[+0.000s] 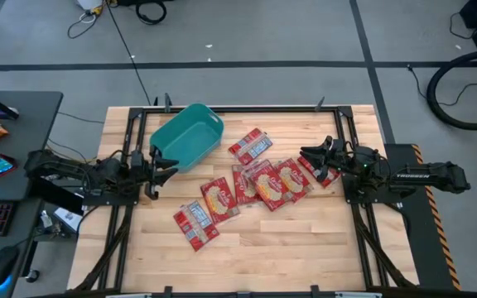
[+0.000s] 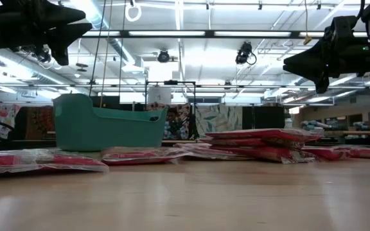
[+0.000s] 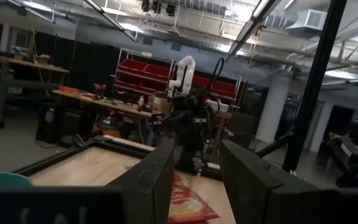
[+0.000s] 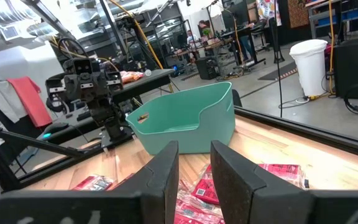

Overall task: Sort popcorn bags into baskets
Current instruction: Put the popcorn bag into the green bin

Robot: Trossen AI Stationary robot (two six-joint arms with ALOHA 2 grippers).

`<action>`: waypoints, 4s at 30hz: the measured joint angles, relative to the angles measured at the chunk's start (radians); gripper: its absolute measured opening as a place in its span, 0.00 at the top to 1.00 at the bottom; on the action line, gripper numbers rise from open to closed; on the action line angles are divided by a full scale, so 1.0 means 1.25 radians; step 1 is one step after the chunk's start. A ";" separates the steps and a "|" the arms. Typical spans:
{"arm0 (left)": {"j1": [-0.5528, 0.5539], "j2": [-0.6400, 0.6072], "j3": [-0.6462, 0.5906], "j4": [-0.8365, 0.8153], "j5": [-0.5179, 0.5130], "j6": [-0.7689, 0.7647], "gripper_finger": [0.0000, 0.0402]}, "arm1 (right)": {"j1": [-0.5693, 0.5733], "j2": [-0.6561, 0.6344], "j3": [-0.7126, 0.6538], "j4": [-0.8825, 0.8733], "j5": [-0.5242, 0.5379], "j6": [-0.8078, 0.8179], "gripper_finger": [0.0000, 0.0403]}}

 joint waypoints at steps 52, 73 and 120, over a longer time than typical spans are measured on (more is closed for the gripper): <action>-0.149 0.859 0.456 -0.357 -0.031 0.045 0.51 | 0.000 0.000 0.000 0.001 0.001 0.000 0.76; 0.001 1.225 0.771 -0.336 -0.028 0.450 0.56 | 0.000 0.000 0.000 0.001 0.001 0.000 0.76; 0.061 1.424 0.901 -0.232 -0.034 0.817 0.97 | 0.000 0.000 0.000 0.008 0.000 0.000 0.76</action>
